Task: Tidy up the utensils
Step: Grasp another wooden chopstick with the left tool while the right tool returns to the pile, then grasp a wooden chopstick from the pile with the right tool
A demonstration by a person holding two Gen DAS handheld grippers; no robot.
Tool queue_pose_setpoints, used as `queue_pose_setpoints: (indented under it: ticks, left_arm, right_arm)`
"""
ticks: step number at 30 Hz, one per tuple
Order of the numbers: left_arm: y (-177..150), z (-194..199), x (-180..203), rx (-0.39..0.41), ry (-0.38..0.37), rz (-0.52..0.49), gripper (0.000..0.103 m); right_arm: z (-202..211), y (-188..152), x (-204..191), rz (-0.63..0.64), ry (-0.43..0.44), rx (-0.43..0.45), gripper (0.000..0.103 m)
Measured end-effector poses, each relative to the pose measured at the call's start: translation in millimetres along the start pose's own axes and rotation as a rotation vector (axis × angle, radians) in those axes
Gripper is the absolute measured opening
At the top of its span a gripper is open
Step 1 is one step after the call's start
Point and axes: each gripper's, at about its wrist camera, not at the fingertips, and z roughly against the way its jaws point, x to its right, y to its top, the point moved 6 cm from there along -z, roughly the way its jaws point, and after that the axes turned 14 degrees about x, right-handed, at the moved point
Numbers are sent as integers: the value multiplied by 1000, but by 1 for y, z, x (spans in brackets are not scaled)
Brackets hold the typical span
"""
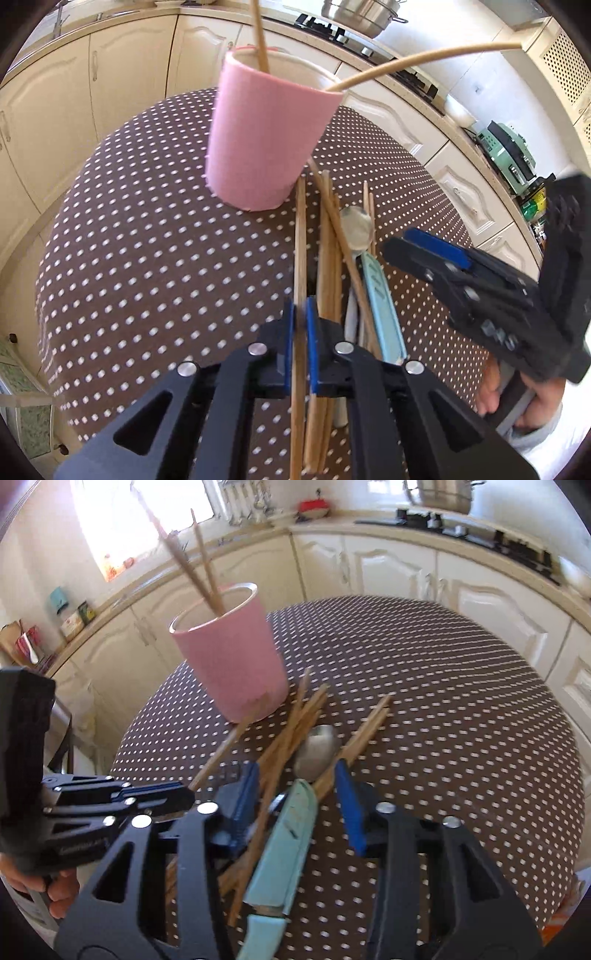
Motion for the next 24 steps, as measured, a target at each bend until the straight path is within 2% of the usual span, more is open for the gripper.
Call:
queue_pose_setpoints:
  ticks: [9,14,15,19,23,24]
  left_arm:
    - [-13,6,-30,-53,15,12,7]
    - [-9,-6,-28,-85,25,-2,8]
    - [-8,-7,-28,-88,28,-4,9]
    - [-1,-13,-28,-101,43,-14,9]
    - [4,-20,-25,-120,56,-30,13]
    - [6,-23,-24,-127,55,-33,16]
  right_arm:
    - [-39,4,-16,0,-17,-142,33]
    - [-54,8,-18,-33,-16,-192,23]
    - [-56,8,-18,-35,-17,-197,18]
    - [-60,5,-18,-38,-16,-211,9]
    - [-60,5,-15,-58,-2,-214,9]
    - [-60,5,-14,-68,4,-214,9]
